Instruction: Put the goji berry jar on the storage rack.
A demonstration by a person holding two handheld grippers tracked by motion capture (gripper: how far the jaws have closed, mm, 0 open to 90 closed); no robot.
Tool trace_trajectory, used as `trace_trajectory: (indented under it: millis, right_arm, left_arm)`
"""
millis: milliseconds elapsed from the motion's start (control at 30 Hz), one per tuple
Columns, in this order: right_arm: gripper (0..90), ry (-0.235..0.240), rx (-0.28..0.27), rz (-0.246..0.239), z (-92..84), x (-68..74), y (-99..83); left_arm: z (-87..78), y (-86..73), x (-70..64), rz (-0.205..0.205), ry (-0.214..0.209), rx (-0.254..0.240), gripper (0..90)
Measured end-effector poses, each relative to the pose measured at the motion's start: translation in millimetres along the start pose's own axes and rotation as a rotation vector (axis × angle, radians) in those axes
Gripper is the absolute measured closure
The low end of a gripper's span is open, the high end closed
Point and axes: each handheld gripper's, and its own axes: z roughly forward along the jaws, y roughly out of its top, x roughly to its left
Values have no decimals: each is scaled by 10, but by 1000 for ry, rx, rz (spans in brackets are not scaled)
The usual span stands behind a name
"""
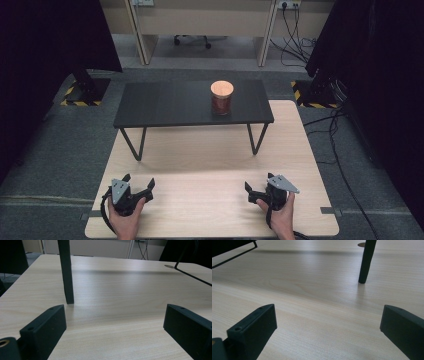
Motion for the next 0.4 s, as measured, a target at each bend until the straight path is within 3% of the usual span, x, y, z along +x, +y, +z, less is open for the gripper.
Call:
trace_trajectory:
  millis: [400]
  right_arm:
    - [9, 6, 12, 6, 12, -16, 22]
  left_arm:
    - [5, 13, 3, 7, -3, 8, 37]
